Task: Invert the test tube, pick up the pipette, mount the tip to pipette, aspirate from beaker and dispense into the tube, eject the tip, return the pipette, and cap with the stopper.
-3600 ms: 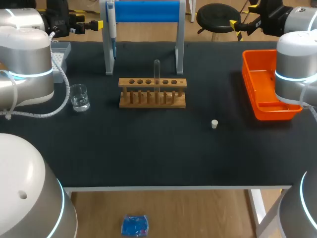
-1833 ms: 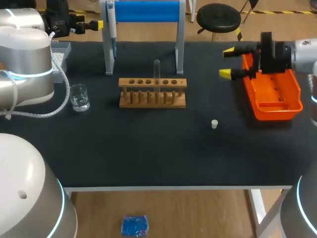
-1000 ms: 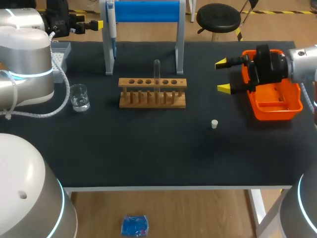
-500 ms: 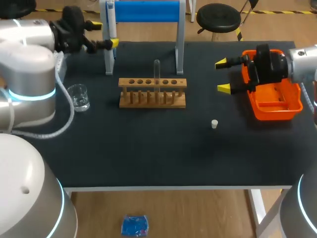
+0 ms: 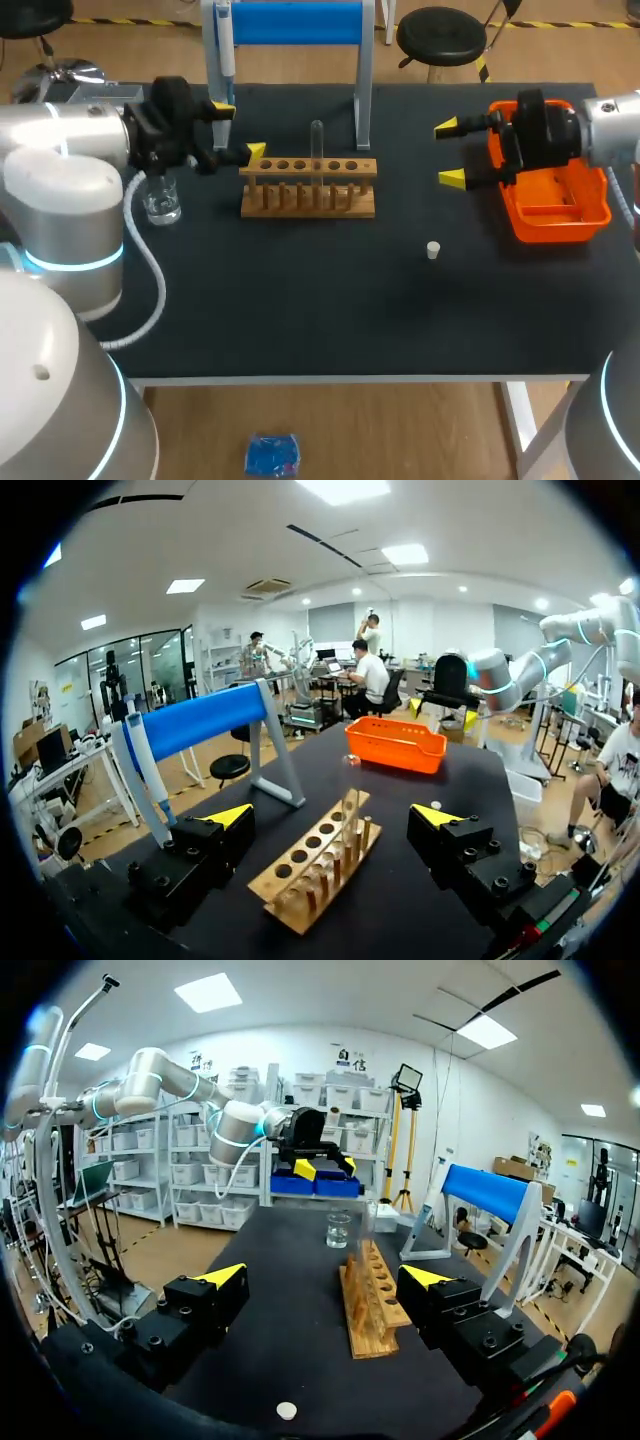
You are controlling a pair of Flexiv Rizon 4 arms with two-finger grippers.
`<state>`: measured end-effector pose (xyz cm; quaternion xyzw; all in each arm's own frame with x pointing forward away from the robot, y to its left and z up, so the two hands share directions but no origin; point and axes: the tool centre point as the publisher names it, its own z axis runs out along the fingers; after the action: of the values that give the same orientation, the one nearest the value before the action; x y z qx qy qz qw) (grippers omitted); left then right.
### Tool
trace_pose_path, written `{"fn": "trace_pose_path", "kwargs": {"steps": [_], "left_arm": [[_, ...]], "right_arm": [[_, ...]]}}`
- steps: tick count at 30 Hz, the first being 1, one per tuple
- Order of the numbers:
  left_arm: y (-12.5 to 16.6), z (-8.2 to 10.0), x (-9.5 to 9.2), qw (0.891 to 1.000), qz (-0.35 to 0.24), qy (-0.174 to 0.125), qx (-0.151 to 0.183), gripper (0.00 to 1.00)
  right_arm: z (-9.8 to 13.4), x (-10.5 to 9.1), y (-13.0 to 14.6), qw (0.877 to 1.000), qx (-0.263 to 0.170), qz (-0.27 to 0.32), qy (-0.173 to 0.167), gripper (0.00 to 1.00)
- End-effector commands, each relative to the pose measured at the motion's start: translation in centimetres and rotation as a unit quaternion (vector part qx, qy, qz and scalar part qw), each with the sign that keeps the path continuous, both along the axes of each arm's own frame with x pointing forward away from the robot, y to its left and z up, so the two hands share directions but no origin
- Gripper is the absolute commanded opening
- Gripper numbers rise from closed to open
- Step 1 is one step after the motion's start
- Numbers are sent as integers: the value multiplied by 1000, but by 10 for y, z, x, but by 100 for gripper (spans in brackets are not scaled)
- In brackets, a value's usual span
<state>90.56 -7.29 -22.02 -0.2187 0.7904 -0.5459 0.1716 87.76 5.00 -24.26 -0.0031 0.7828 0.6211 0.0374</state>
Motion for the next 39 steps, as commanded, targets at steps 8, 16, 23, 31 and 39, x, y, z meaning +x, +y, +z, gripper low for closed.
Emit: {"fn": "trace_pose_path", "kwargs": {"steps": [8, 16, 23, 31, 39], "left_arm": [[-3, -14, -7, 1000, -6, -22, -10, 100], [-3, -14, -7, 1000, -6, -22, -10, 100], [-3, -14, -7, 1000, -6, -22, -10, 100], [-3, -14, -7, 1000, -6, -22, -10, 100], [-3, -14, -7, 1000, -6, -22, -10, 100]], "right_arm": [[0, 0, 0, 1000, 0, 0, 0, 100], [0, 0, 0, 1000, 0, 0, 0, 100], [3, 4, 20, 1000, 9, 17, -2, 100], [14, 10, 51, 997, 46, 55, -8, 100], [9, 28, 89, 996, 63, 68, 3, 100]]}}
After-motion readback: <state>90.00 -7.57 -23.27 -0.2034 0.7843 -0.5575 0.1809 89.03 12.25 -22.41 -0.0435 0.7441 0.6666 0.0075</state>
